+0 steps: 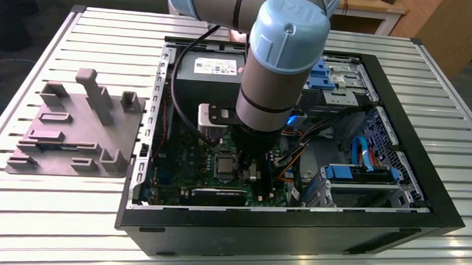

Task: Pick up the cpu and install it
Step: 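Install the first cpu locking lever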

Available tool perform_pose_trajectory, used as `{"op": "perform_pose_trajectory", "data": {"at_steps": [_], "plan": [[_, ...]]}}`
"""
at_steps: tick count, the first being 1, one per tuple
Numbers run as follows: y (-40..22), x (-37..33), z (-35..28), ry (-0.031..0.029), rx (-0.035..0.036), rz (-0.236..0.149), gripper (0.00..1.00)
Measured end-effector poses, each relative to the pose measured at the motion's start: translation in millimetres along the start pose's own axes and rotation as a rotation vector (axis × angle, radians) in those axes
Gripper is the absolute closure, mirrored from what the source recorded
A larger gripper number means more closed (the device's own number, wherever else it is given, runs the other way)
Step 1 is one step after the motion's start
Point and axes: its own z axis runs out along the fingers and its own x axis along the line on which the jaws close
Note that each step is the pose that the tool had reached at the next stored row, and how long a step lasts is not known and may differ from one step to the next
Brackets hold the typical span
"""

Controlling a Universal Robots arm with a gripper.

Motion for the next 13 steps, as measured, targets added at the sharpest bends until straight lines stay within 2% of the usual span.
{"op": "perform_pose_trajectory", "data": {"at_steps": [13], "plan": [[-3.8, 0.0, 0.3, -0.0012, 0.0005, -0.004, 0.90]]}}
